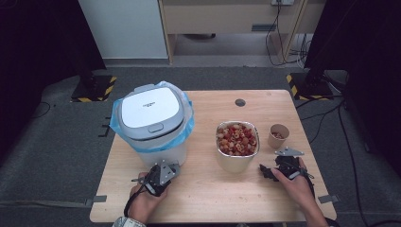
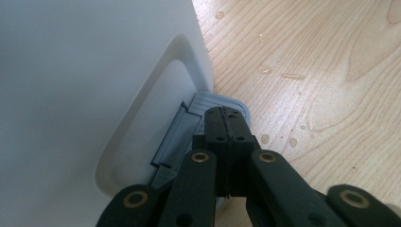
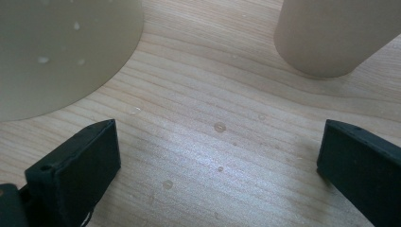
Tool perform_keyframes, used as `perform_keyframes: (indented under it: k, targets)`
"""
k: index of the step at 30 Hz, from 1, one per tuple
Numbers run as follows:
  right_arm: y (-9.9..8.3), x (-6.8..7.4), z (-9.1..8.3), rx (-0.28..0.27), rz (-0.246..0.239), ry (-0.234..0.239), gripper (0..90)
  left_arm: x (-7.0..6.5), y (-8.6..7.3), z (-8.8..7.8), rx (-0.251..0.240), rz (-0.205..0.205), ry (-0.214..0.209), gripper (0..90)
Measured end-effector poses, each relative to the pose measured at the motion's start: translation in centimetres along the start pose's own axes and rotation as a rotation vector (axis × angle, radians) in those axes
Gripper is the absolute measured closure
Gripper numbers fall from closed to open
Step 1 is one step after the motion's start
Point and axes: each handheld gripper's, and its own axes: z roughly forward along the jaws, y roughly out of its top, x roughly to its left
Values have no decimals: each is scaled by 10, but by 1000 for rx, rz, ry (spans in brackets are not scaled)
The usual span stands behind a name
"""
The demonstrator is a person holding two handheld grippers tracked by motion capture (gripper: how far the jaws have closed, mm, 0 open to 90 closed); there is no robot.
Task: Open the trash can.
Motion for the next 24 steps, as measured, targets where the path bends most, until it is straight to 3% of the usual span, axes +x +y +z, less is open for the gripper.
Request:
perform_keyframes:
  k: [8,24]
  targets:
    - [0,0,0,0,0,0,6,-1,-2,7,31,11,-15,898]
    - [0,0,0,0,-1,3,6,1,-4,8,29,-2,-25,898]
